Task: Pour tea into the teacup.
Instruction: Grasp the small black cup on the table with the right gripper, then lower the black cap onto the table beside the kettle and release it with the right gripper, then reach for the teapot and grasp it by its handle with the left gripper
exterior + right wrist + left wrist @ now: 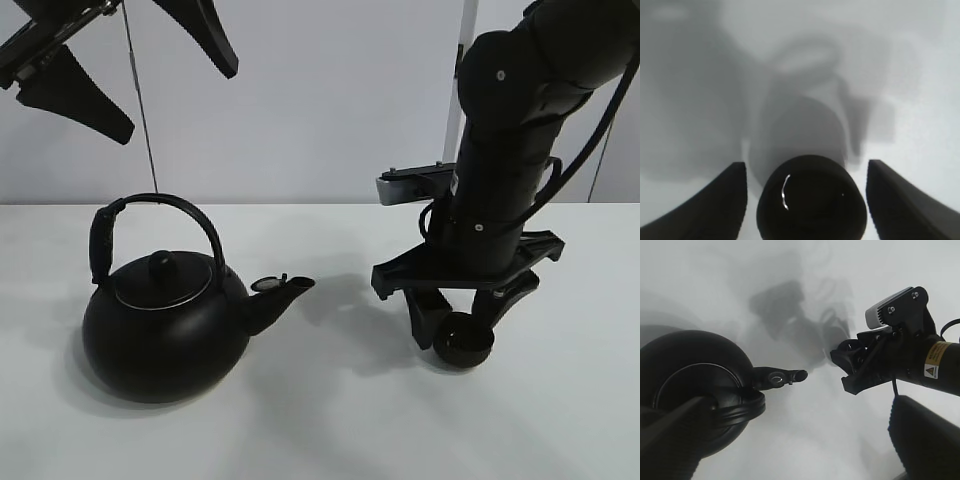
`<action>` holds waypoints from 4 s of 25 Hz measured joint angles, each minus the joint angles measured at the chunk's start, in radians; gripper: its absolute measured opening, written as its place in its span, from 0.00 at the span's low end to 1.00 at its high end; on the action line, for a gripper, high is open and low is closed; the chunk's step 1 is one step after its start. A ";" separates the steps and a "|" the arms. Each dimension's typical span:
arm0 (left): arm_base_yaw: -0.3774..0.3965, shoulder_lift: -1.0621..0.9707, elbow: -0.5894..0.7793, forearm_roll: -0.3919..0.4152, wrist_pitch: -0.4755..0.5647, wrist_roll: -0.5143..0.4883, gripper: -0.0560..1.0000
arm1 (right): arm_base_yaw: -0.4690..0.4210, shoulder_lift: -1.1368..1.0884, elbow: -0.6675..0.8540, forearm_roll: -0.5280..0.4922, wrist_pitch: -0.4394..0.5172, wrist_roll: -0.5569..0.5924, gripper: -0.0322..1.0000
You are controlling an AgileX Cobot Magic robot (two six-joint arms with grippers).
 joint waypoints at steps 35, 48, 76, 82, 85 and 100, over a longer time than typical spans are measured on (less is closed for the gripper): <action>0.000 0.000 0.000 0.000 0.000 0.001 0.71 | 0.055 -0.015 -0.130 0.101 0.085 -0.064 0.42; 0.000 0.000 0.000 0.000 0.000 0.001 0.71 | 0.124 0.112 -0.238 0.129 0.086 -0.075 0.42; 0.000 0.000 0.000 0.000 0.000 0.001 0.71 | 0.124 0.144 -0.242 0.131 0.046 -0.100 0.49; 0.000 0.000 0.000 0.000 -0.001 0.001 0.71 | 0.123 0.099 -0.244 0.125 0.083 -0.100 0.59; 0.000 0.000 0.000 0.000 -0.001 0.001 0.71 | 0.107 0.060 -0.272 0.122 0.147 -0.100 0.62; 0.000 0.000 0.000 0.000 -0.001 0.001 0.71 | -0.108 -0.060 -0.382 0.329 0.326 -0.096 0.62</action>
